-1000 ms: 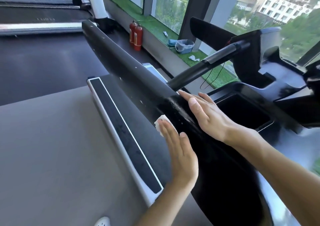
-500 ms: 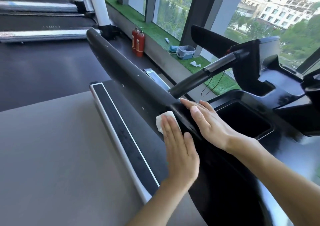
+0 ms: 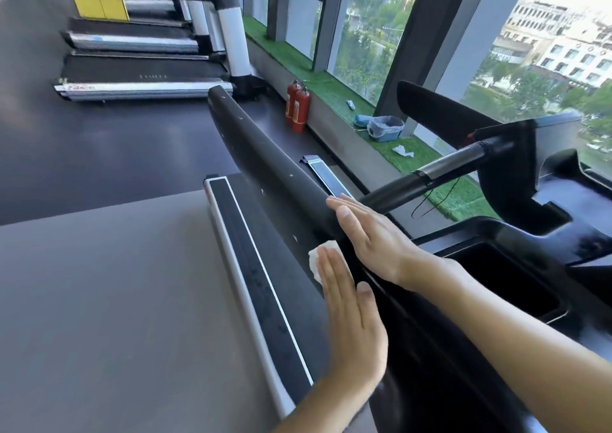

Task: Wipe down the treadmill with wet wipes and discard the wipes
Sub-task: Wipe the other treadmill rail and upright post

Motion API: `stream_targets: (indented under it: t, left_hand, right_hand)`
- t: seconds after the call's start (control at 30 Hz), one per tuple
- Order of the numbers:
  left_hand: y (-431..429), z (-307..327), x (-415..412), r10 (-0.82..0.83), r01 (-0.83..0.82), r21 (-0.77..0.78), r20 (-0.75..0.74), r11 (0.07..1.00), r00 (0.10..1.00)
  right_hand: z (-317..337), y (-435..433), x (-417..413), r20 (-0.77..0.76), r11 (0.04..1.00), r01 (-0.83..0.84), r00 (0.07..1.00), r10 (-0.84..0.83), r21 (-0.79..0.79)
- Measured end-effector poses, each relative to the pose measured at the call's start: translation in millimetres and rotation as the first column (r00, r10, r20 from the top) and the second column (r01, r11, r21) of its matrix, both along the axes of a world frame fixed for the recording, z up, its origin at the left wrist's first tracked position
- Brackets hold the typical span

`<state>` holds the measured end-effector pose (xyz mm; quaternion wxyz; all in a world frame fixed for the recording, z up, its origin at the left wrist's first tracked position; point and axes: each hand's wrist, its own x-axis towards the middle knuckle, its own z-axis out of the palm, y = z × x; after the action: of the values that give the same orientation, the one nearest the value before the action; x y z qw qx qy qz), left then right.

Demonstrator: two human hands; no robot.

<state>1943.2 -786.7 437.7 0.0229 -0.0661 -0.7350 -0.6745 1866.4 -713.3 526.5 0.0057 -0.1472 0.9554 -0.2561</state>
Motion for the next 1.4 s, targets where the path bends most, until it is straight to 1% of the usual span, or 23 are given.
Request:
stream_targets:
  t: [0.07,0.13,0.2,0.27,0.33,0.43,0.5,0.57,0.67,0.73,0.83,0.93,1.0,1.07,1.1,1.17,1.2,1.3,1.4]
  left_hand:
    - [-5,-6,-21,0.029,-0.030,0.055,0.016,0.998,0.999]
    - [-13,-4,-54,0.096,-0.100,0.105,0.043,0.989,0.994]
    - [-13,-4,-54,0.105,-0.110,0.112,0.050,0.988,0.993]
    - [-7,-7,-29,0.064,-0.066,0.097,0.021,0.993,0.998]
    - [-5,-14,-18,0.044,-0.046,0.106,0.024,0.993,0.999]
    - [-14,-12,-60,0.076,-0.085,0.094,0.096,0.992,0.992]
    - [-23,-8,-86,0.115,-0.125,0.094,0.107,0.988,0.988]
    - [-27,-8,-88,0.096,-0.108,0.113,0.102,0.988,0.990]
    - [-27,-10,-51,0.022,-0.038,0.150,0.103,0.988,0.994]
    - [-27,-16,-37,-0.014,0.000,0.137,0.104,0.991,0.994]
    - [-33,-23,-69,0.022,-0.038,0.125,0.128,0.991,0.992]
    - [-40,-28,-109,0.082,-0.117,0.191,0.183,0.975,0.980]
    - [-36,-29,-98,0.068,-0.111,0.231,0.184,0.967,0.981]
    - [-31,-28,-71,0.019,-0.074,0.279,0.194,0.958,0.981]
    - [-30,-29,-64,-0.003,-0.060,0.295,0.210,0.954,0.978]
    - [-32,-34,-78,-0.010,-0.076,0.310,0.267,0.948,0.964]
    - [-36,-35,-94,0.005,-0.105,0.313,0.307,0.944,0.952]
    - [-47,-36,-129,0.041,-0.186,0.342,0.388,0.921,0.921]
    - [-41,-33,-101,0.000,-0.151,0.396,0.357,0.906,0.934]
  right_hand:
    - [-6,1,-6,-0.020,0.997,-0.011,1.000,0.013,0.078]
    - [-12,2,-11,-0.079,0.994,0.000,0.997,0.009,0.113]
    - [-15,1,-14,-0.122,0.993,0.011,0.993,0.003,0.120]
    - [-16,-1,-19,-0.133,0.993,0.021,0.991,-0.005,0.115]
    - [-14,-4,-26,-0.138,0.993,0.036,0.990,-0.020,0.112]
    - [-12,-9,-45,-0.137,0.994,0.064,0.989,-0.052,0.085]
    - [-11,-15,-57,-0.118,0.992,0.078,0.991,-0.067,0.096]
    - [-13,-22,-62,-0.113,0.982,0.094,0.991,-0.076,0.167]
    - [-16,-28,-58,-0.136,0.939,0.088,0.990,-0.045,0.332]
    - [-16,-29,-58,-0.120,0.933,0.086,0.992,-0.046,0.349]
    - [-16,-29,-60,-0.114,0.927,0.089,0.992,-0.051,0.365]
    - [-16,-32,-60,-0.116,0.925,0.101,0.991,-0.062,0.367]
    - [-16,-30,-59,-0.119,0.926,0.101,0.991,-0.061,0.364]
    - [-14,-30,-62,-0.118,0.937,0.095,0.991,-0.058,0.336]
    - [-13,-31,-65,-0.105,0.954,0.093,0.992,-0.065,0.285]
    - [-11,-36,-75,-0.069,0.983,0.121,0.991,-0.112,0.136]
    - [-10,-39,-79,-0.055,0.983,0.144,0.989,-0.138,0.112]
    - [-15,-43,-85,-0.026,0.966,0.165,0.986,-0.163,0.198]
    - [-16,-42,-85,-0.009,0.966,0.193,0.981,-0.194,0.173]
